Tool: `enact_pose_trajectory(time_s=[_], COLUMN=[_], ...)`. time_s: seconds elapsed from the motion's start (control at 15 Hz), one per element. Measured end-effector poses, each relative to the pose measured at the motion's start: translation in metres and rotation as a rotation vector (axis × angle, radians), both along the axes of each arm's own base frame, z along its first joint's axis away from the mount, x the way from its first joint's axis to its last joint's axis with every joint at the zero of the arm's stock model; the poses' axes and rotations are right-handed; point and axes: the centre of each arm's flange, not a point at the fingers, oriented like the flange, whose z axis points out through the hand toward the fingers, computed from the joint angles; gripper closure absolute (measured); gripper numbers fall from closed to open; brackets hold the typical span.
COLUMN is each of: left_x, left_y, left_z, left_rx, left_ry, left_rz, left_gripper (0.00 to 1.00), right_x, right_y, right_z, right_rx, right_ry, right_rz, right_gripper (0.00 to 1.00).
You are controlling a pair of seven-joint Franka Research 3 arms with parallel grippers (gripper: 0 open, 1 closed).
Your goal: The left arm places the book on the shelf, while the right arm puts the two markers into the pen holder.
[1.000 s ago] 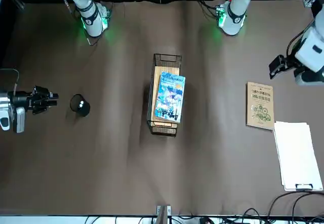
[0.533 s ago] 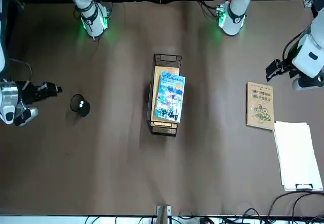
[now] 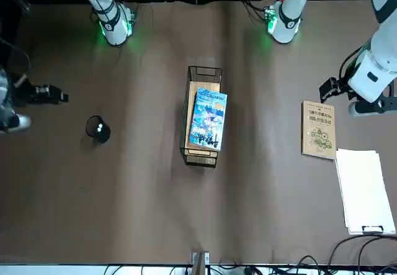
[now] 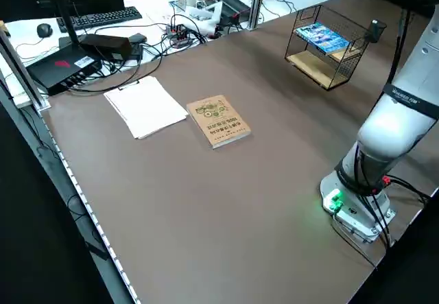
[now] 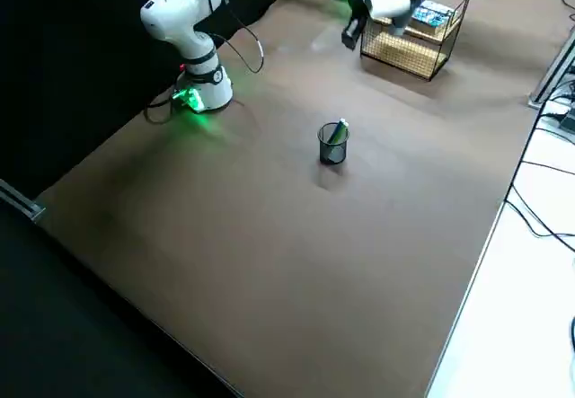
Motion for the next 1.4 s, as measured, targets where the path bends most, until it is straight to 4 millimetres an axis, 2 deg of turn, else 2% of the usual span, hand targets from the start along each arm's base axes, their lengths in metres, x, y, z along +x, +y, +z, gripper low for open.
enact_pose_trajectory(time_s=[0.13, 0.27, 0.33, 0.47, 0.53, 0.73, 0.93, 1.07, 1.2, 1.4], left_x=[0.000, 0.001, 0.001, 0.002, 0.002, 0.005, 0.006, 0.007, 0.007, 0.007], left_y=[0.002, 0.005, 0.007, 0.010, 0.010, 0.010, 0.010, 0.010, 0.009, 0.008], left_z=[0.000, 0.001, 0.001, 0.001, 0.000, -0.005, -0.009, -0.010, -0.010, -0.010], left_rx=[-0.001, -0.001, -0.002, -0.002, -0.002, -0.003, -0.003, -0.004, -0.004, -0.004], left_ry=[0.000, -0.002, -0.002, -0.002, 0.000, 0.006, 0.012, 0.013, 0.013, 0.013], left_rz=[0.003, 0.009, 0.013, 0.017, 0.018, 0.018, 0.018, 0.018, 0.016, 0.014], left_gripper=[0.00, 0.00, 0.00, 0.00, 0.00, 0.00, 0.00, 0.00, 0.00, 0.00], right_x=[-0.013, -0.025, -0.031, -0.037, -0.039, -0.044, -0.061, -0.069, -0.073, -0.075], right_y=[0.003, 0.021, 0.031, 0.046, 0.051, 0.052, 0.051, 0.051, 0.050, 0.050], right_z=[0.028, 0.052, 0.062, 0.073, 0.075, 0.072, 0.068, 0.072, 0.073, 0.071], right_rx=[-0.098, -0.177, -0.195, -0.203, -0.203, -0.202, -0.202, -0.196, -0.194, -0.194], right_ry=[-0.031, -0.061, -0.075, -0.096, -0.103, -0.132, -0.151, -0.164, -0.156, -0.141], right_rz=[-0.032, -0.048, -0.047, -0.033, -0.030, -0.036, -0.038, -0.007, 0.007, 0.013], right_gripper=[0.49, 0.55, 0.53, 0.38, 0.34, 0.33, 0.30, 0.19, 0.00, 0.00])
